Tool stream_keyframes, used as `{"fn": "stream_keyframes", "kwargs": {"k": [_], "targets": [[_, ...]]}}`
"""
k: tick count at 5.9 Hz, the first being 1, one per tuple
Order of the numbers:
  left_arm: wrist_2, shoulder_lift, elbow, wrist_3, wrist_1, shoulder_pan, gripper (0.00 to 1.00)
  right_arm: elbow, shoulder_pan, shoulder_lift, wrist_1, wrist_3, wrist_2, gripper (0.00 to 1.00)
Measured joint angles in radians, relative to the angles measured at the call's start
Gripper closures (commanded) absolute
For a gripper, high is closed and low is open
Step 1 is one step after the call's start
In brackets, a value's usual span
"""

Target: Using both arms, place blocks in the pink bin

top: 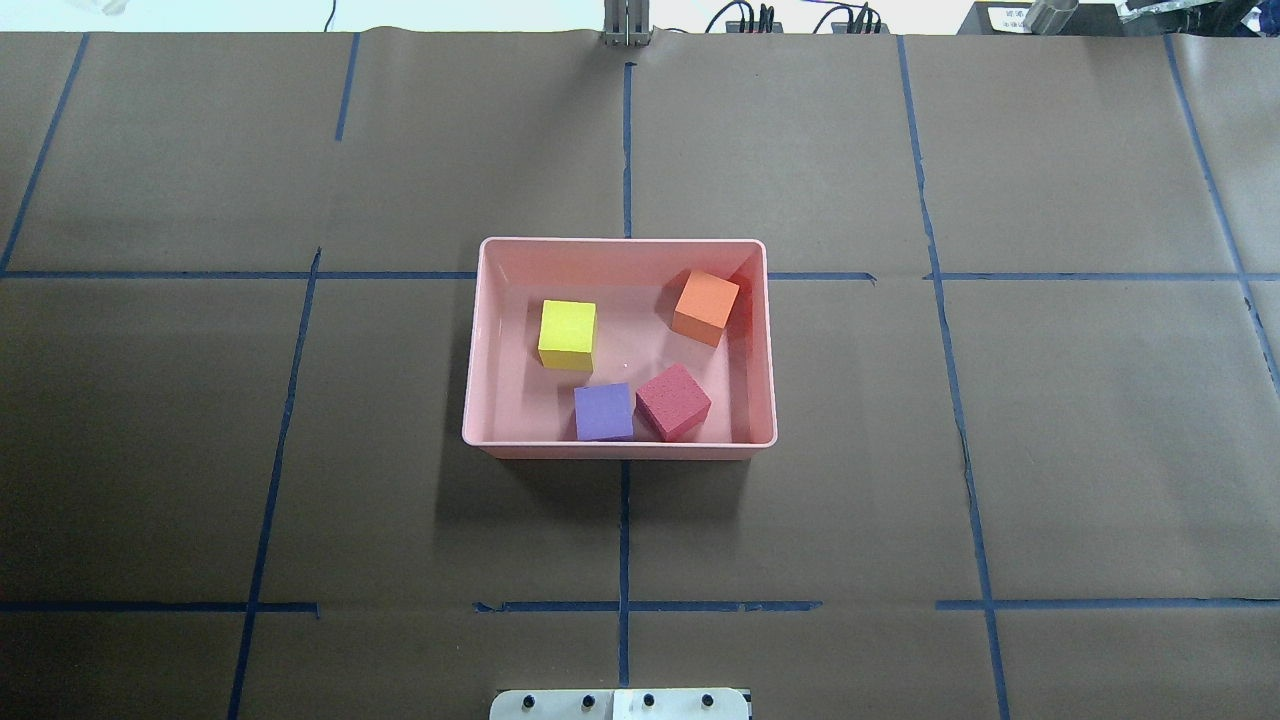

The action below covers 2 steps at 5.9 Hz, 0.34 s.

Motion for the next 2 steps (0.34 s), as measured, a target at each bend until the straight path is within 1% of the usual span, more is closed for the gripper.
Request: {"fn": "stream_keyframes", "kwargs": {"k": [2], "targets": [[-0.001, 0.007, 0.0, 0.0, 0.0, 0.0, 0.0, 0.0, 0.0, 0.001, 0.005, -0.003, -0.001, 0.0]]}}
